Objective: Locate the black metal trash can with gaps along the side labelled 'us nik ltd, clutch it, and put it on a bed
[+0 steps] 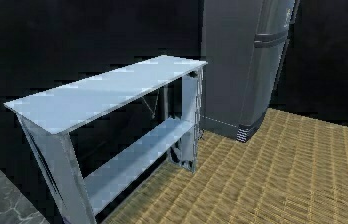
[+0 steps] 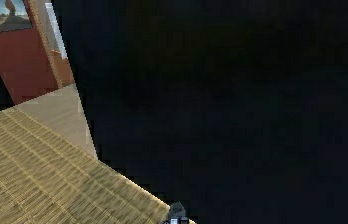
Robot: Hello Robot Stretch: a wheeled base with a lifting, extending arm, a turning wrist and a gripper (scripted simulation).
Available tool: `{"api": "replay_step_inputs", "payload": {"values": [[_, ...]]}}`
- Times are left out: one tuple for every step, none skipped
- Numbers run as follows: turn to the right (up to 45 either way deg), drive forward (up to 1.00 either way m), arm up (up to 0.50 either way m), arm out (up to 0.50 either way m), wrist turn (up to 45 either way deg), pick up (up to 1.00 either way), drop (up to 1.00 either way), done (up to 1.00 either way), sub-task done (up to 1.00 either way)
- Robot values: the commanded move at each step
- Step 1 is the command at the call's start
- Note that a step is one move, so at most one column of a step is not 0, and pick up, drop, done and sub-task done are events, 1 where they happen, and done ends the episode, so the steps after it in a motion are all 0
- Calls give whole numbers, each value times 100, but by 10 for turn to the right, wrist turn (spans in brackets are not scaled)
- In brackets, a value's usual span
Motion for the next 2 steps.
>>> {"api": "replay_step_inputs", "payload": {"values": [[0, 0, 0, 0, 450, 0, 0, 0, 0], [0, 0, 0, 0, 450, 0, 0, 0, 0]]}}
